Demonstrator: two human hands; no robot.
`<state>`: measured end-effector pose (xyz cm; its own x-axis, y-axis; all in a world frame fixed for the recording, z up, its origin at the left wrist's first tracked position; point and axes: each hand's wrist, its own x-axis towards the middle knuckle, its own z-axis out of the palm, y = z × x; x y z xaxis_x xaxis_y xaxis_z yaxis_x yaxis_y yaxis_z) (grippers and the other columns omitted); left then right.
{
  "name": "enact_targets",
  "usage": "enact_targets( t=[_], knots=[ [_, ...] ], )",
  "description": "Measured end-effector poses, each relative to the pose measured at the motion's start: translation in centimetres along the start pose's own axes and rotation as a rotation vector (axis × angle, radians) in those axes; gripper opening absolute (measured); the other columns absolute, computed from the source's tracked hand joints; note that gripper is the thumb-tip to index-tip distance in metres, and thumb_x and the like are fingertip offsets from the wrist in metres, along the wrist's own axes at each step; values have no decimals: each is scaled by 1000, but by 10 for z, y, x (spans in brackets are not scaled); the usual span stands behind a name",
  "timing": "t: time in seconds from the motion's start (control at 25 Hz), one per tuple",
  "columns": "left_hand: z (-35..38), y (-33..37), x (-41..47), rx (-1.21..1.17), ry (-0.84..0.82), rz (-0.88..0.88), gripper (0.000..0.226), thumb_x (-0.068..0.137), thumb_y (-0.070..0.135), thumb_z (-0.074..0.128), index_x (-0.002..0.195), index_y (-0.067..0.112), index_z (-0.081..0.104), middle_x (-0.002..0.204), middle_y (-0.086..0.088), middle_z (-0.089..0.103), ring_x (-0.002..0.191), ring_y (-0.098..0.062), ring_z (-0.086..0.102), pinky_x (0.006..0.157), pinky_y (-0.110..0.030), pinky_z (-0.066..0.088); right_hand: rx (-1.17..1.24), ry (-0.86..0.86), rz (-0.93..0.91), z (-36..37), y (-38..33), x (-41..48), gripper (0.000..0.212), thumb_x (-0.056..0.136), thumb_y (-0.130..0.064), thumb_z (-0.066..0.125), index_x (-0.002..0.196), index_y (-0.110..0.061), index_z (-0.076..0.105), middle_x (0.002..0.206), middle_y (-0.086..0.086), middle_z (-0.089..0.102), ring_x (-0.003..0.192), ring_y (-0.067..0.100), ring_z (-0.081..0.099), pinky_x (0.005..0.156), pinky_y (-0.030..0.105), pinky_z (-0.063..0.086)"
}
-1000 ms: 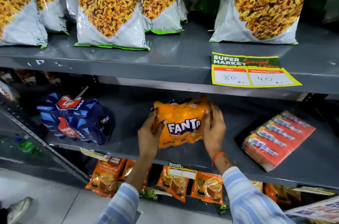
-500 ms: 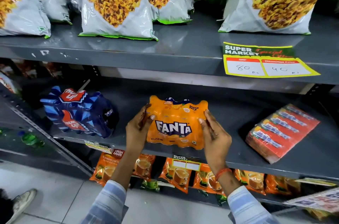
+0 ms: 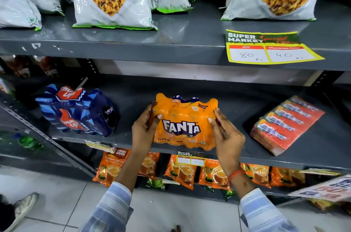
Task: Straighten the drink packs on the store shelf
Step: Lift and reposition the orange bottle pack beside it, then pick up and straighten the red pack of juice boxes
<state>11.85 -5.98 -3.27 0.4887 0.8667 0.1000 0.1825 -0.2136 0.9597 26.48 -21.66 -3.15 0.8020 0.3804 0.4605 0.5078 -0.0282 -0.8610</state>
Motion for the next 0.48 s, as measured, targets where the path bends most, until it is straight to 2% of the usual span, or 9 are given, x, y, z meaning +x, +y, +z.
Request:
enact_targets(
  t=[0.04,0.12,0.16,0.2,0.28,0.36,0.44,0.48],
  knots=[
    [5,4,-3,96,14,20,58,90,34,53,143,19,33,146,-11,45,133,-25,45,106,-34,41,-19,-21,3,-4,-1,2,37,83,-18,68,119,-10,62,118,3,65,107,2,60,91,23,54],
    [24,13,-15,450,83,134,70,94,46,36,148,15,5,160,-9,5,148,-23,7,118,-34,11,-104,-74,0,-14,-4,8,40,86,-23,65,124,-12,59,123,5,64,104,13,64,89,38,57],
    [37,18,-21,600,121,206,74,93,52,26,148,14,-5,159,-7,-10,147,-21,-8,118,-36,-2,-148,-108,-8,-20,-5,12,40,89,-24,61,128,-13,56,129,5,61,108,17,62,92,41,55],
    [55,26,-29,699,141,251,74,92,55,19,147,15,-10,157,-5,-15,146,-20,-15,117,-37,-10,-174,-145,-19,-30,-5,18,41,93,-24,55,132,-15,51,135,5,57,117,16,56,99,39,50],
    [97,41,-46,776,158,301,71,93,53,17,147,15,-10,157,-5,-11,146,-20,-14,119,-37,-11,-203,-204,-45,-56,4,31,41,96,-21,47,137,-15,43,143,5,49,130,11,41,107,30,37],
    [148,54,-69,730,174,373,67,95,47,24,148,12,0,157,-8,-1,147,-20,-5,120,-36,-3,-246,-226,-52,-95,23,47,43,96,-16,46,138,-12,40,145,8,46,134,18,39,108,27,31],
    [203,64,-91,641,140,424,66,95,43,32,147,9,12,158,-13,7,147,-23,1,120,-36,5,-312,-216,-37,-139,56,66,47,92,-6,50,137,-4,39,145,15,45,135,29,38,112,33,29],
    [228,64,-96,614,89,395,69,93,45,35,147,6,17,157,-16,11,147,-26,5,120,-36,7,-368,-206,-11,-157,75,76,49,89,-4,51,137,0,39,144,20,44,135,34,37,113,39,29]
  ],
)
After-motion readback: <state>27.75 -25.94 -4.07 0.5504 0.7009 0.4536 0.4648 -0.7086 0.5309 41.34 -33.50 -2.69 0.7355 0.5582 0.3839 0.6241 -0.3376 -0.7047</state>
